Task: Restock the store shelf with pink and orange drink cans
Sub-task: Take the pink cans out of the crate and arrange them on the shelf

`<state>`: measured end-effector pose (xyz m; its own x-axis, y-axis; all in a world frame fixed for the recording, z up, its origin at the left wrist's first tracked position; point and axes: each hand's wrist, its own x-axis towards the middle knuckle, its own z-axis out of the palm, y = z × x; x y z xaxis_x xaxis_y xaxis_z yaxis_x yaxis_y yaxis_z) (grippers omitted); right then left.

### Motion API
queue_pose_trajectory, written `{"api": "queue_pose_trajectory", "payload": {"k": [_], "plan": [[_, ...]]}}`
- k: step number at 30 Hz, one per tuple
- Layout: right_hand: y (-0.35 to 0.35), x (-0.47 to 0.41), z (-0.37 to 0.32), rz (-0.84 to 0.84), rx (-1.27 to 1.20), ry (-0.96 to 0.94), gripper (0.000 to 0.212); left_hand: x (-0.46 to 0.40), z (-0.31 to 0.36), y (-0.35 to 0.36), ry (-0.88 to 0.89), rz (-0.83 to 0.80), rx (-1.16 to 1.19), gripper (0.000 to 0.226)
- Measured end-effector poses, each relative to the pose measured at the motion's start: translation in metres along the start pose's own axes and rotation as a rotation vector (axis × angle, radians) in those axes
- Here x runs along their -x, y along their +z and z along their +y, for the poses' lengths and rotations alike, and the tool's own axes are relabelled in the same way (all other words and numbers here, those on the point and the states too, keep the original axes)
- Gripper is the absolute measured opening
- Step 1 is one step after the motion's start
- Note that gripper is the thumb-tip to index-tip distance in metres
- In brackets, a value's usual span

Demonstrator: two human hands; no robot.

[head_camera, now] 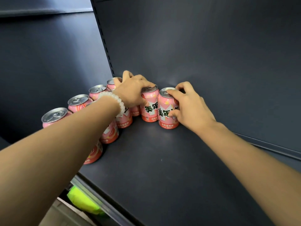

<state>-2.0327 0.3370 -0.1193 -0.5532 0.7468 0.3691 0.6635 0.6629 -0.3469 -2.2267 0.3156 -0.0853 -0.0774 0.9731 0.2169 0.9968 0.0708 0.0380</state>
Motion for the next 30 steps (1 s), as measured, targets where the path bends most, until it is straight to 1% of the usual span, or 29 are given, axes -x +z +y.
{"api": "queue_pose_trajectory", "payload": {"k": [3,7,14,16,18,20,25,27,30], "plan": [[0.002,0.000,0.000,0.004,-0.001,-0.003,0.056,0.006,0.002,-0.004,-0.035,0.023,-0.042,0.060],[0.003,0.000,0.000,-0.008,0.009,0.008,0.059,0.009,0.005,-0.002,-0.056,0.081,0.048,0.052],[0.000,-0.001,-0.007,-0.050,0.132,0.028,0.059,0.008,0.000,-0.005,-0.024,-0.017,0.092,0.046],[-0.002,-0.001,-0.010,-0.064,0.216,0.023,0.061,0.009,-0.001,-0.006,-0.020,-0.013,0.009,0.049],[-0.005,0.003,-0.013,-0.089,0.286,0.018,0.065,0.013,-0.001,-0.006,0.009,-0.010,-0.152,0.052],[-0.009,0.009,-0.017,-0.100,0.315,0.011,0.068,0.021,0.001,-0.005,0.031,-0.006,-0.242,0.054],[-0.030,0.034,-0.045,-0.014,0.318,-0.089,0.048,0.072,0.008,-0.014,0.000,0.092,-0.220,0.054],[-0.038,0.049,-0.064,-0.011,0.302,-0.120,0.044,0.106,0.008,-0.020,-0.019,0.113,-0.243,0.053],[-0.045,0.075,-0.096,-0.014,0.283,-0.163,0.043,0.164,0.008,-0.028,-0.016,0.245,-0.236,0.059]]}}
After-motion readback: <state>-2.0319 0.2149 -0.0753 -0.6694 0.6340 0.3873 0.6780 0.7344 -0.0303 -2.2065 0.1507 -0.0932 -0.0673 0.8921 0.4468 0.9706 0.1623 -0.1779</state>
